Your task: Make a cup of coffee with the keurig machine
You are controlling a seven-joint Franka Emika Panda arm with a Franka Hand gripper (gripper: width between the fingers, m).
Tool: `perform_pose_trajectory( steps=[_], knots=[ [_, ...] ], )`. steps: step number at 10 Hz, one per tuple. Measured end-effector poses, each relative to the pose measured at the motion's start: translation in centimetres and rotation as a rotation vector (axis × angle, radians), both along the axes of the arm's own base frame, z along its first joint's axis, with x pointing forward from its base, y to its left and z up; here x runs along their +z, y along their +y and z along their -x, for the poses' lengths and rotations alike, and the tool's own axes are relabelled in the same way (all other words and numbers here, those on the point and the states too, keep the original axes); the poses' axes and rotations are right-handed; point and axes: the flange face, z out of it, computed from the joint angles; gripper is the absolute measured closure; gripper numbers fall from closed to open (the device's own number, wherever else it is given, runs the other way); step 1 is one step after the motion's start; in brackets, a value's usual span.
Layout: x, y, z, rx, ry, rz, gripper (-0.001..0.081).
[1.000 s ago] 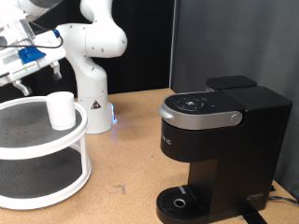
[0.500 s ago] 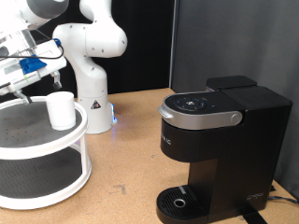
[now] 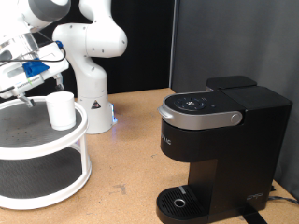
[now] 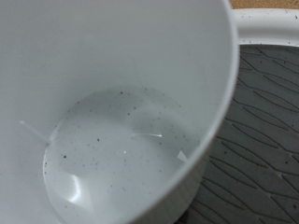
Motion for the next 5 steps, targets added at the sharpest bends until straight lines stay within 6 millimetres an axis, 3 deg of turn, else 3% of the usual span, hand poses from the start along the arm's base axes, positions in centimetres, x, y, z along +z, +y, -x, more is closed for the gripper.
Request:
perform_pose_trajectory(
  steps=[5],
  knots=[
    [-0.35, 0.86, -0.11, 0.022, 0.011, 0.000, 0.0006]
  ],
)
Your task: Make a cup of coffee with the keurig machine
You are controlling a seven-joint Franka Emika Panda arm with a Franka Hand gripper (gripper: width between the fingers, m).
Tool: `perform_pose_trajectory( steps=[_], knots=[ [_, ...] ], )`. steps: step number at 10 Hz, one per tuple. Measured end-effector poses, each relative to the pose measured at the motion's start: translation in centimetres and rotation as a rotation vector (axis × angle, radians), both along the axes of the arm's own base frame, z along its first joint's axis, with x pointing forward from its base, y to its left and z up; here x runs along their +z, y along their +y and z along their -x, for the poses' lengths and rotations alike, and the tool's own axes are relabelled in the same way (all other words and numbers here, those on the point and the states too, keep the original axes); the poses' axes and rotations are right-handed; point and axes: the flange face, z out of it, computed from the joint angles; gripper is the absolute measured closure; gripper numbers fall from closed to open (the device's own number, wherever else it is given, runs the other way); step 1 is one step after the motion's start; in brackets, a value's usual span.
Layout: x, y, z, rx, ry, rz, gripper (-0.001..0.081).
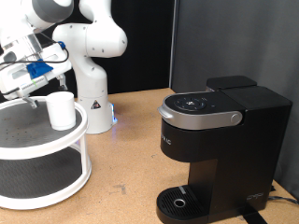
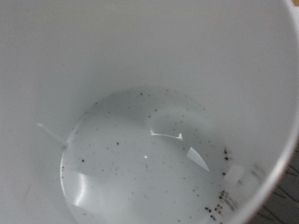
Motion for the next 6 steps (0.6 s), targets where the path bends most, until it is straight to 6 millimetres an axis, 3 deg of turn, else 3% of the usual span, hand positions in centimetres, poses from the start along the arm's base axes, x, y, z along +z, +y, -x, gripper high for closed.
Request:
perform_pose_trajectory(
  steps=[6],
  knots=[
    [-0.28, 0.73, -0.25, 0.011, 0.018, 0.006, 0.0022]
  ],
)
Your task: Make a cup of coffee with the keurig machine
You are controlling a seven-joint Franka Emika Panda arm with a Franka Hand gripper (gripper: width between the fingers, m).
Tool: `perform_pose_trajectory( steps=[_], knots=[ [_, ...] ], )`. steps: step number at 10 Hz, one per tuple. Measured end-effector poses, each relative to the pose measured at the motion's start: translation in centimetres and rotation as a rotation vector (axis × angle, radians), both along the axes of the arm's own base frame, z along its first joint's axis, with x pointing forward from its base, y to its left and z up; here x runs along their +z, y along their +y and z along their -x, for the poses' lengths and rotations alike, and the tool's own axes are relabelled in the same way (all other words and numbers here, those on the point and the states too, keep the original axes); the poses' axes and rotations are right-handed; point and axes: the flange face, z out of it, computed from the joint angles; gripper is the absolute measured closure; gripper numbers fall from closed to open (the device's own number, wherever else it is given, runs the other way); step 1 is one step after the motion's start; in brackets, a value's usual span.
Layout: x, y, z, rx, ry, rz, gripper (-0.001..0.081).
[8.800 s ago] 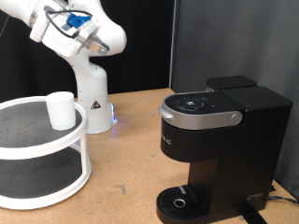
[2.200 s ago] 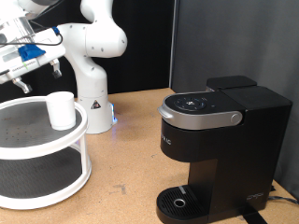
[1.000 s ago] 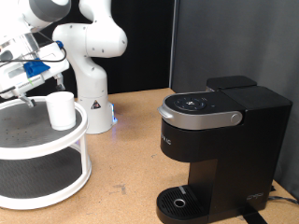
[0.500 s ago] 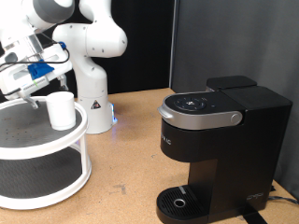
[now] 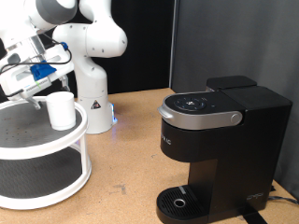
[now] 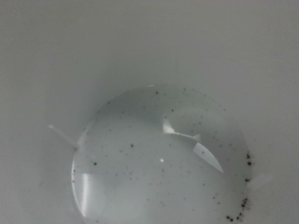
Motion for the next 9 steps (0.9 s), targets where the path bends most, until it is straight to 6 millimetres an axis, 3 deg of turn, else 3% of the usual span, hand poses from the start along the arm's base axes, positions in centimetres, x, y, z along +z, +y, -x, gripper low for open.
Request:
perform_pose_trajectory(
  steps=[1, 2, 3, 5, 6, 7, 9],
  knots=[
    [0.05, 0.09, -0.11, -0.005, 0.004, 0.002, 0.0022],
    [0.10, 0.14, -0.21, -0.012, 0.005, 0.005, 0.0182],
    [0.15, 0.17, -0.34, -0.022, 0.007, 0.008, 0.0182],
    [0.22, 0.22, -0.60, -0.039, 0.009, 0.017, 0.0487],
    [0.24, 0.26, -0.72, -0.045, 0.009, 0.019, 0.0487],
    [0.25, 0.29, -0.80, -0.049, 0.009, 0.020, 0.0708],
    [0.27, 0.38, -0.90, -0.049, 0.010, 0.022, 0.0739]
  ],
)
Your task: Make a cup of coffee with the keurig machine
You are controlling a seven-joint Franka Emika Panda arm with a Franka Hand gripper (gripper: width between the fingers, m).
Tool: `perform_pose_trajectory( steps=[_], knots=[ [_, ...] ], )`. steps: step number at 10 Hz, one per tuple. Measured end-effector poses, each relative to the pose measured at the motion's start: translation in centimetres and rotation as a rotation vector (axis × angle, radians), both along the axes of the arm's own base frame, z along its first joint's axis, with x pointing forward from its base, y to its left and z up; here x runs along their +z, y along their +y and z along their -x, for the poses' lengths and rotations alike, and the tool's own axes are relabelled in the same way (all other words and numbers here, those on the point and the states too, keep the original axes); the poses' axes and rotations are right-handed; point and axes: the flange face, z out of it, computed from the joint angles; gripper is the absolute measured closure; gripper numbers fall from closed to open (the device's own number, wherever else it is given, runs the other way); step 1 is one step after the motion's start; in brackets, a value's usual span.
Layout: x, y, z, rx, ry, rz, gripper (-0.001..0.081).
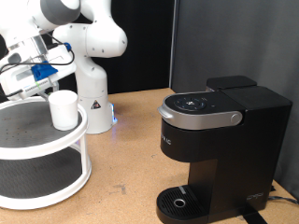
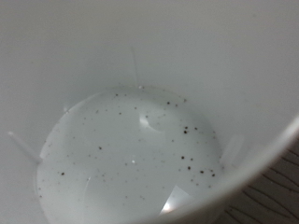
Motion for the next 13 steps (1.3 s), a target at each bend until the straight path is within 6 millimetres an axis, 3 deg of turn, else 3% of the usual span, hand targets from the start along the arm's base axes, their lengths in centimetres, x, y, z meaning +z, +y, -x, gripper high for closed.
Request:
perform_pose_trajectory(
  steps=[3, 7, 9, 13],
  knots=[
    [0.6, -0.7, -0.2, -0.029, -0.046, 0.028, 0.0739],
    [3.5, -2.9, 0.9, -0.062, -0.212, 0.000, 0.0739],
    [5.4, -3.1, 1.2, -0.056, -0.233, -0.030, 0.0739],
    [6.5, -3.0, 0.5, -0.018, -0.206, -0.033, 0.0739]
  ],
)
